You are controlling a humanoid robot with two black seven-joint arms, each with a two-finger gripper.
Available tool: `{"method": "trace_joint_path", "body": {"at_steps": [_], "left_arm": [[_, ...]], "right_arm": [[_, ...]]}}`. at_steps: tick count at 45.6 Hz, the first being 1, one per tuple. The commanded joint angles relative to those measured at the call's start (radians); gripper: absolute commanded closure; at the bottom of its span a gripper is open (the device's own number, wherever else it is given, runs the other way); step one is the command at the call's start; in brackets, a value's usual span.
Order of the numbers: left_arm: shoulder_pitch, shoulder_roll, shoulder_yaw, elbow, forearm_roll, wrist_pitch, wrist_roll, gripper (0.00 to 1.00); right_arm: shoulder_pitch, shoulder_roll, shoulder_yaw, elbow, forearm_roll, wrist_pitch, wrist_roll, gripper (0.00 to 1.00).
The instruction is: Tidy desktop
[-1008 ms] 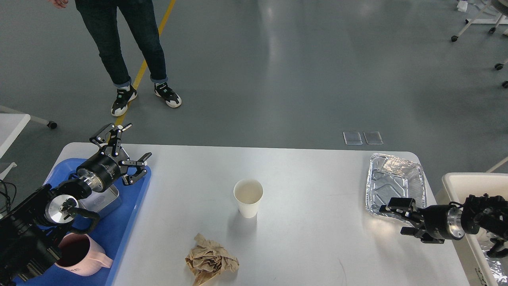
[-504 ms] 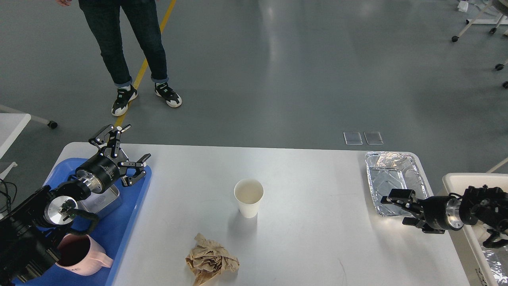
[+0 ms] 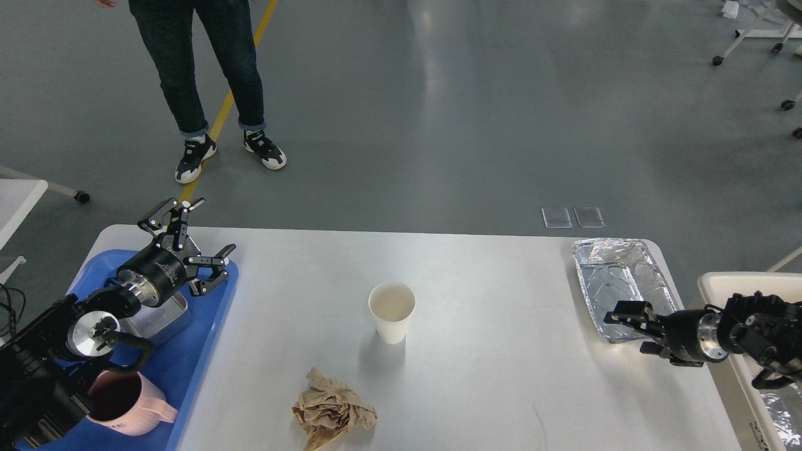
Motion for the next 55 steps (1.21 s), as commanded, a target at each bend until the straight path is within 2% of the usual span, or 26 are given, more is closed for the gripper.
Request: {"method": "trace_joint_path", "body": {"at_steps": [1, 6, 10, 14, 23, 29, 31, 38, 43, 49, 55], "left_arm": [[0.006, 0.005, 0.0, -0.001, 0.0, -0.001, -0.001, 0.02], [0.006, 0.005, 0.0, 0.0, 0.0, -0.001, -0.001, 0.02], [0.006, 0.005, 0.0, 0.0, 0.0, -0.001, -0.001, 0.02], [0.006, 0.005, 0.0, -0.001, 0.0, -0.001, -0.001, 0.02], [0.006, 0.005, 0.0, 0.0, 0.0, -0.001, -0.001, 0.02], [0.006, 0.005, 0.0, 0.0, 0.0, -0.001, -0.001, 0.02], [0.006, 0.005, 0.0, 0.0, 0.0, -0.001, -0.001, 0.02], [0.006, 0.005, 0.0, 0.0, 0.0, -0.001, -0.001, 0.02], [0.013, 0.005, 0.0, 0.0, 0.0, -0.001, -0.001, 0.02], [0.013, 0.005, 0.0, 0.0, 0.0, -0.001, -0.001, 0.02], [0.013, 0.006, 0.0, 0.0, 0.0, -0.001, -0.001, 0.02]], "right_arm": [[-0.001, 0.006, -0.002, -0.02, -0.001, 0.0, 0.001, 0.11], [0.002, -0.001, -0.005, -0.02, -0.004, 0.002, 0.001, 0.21], [0.011, -0.001, -0.043, -0.02, -0.012, 0.003, 0.007, 0.36], [0.014, -0.004, -0.054, -0.02, -0.012, 0.005, 0.009, 0.42], [0.019, -0.012, -0.058, -0.018, -0.015, 0.006, 0.013, 0.68], [0.022, -0.01, -0.058, -0.018, -0.016, 0.005, 0.013, 0.78], [0.025, -0.01, -0.06, -0.018, -0.016, 0.005, 0.013, 0.87], [0.023, -0.009, -0.061, -0.018, -0.018, 0.006, 0.015, 1.0], [0.023, -0.012, -0.063, -0.018, -0.024, 0.006, 0.029, 1.0], [0.025, -0.009, -0.089, -0.018, -0.05, 0.003, 0.072, 1.0], [0.026, -0.012, -0.091, -0.018, -0.05, 0.003, 0.079, 1.0]]}}
